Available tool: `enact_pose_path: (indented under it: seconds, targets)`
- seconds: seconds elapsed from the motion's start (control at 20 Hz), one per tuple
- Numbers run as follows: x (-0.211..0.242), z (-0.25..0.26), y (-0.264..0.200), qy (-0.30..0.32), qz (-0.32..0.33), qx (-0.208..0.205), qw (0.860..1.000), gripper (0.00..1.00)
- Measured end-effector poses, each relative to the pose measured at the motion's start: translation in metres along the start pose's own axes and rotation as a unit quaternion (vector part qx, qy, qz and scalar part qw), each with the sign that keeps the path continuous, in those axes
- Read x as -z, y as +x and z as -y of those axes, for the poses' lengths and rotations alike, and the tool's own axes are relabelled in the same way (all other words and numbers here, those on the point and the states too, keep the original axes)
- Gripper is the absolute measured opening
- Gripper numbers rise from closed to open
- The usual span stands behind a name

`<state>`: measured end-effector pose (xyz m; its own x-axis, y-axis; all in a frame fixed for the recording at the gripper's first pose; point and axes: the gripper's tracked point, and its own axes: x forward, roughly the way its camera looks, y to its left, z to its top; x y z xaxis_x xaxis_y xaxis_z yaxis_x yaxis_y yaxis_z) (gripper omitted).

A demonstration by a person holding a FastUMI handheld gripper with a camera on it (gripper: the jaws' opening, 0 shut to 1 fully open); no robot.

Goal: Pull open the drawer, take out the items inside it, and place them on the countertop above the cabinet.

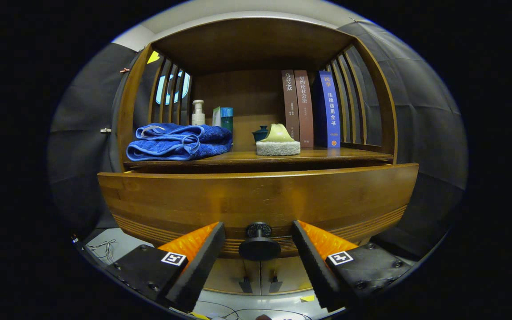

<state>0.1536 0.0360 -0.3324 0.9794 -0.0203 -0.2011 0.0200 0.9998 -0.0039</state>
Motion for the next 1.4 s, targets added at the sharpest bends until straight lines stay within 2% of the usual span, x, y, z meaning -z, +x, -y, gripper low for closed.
enact_pose_path:
  seconds: [0.55, 0.85, 1.0, 1.15, 1.4]
  targets:
    - [-0.004, 0.0, 0.046, -0.007, -0.024, 0.004, 1.0, 0.99]
    - [-0.001, 0.0, 0.049, -0.006, -0.02, 0.007, 1.0, 0.98]
    - [0.009, 0.003, 0.039, -0.032, -0.052, 0.008, 0.998, 0.99]
    - [-0.002, 0.004, 0.018, -0.037, -0.051, 0.006, 0.998, 0.99]
    - [-0.056, 0.001, -0.033, 0.019, -0.011, -0.011, 1.0, 0.99]
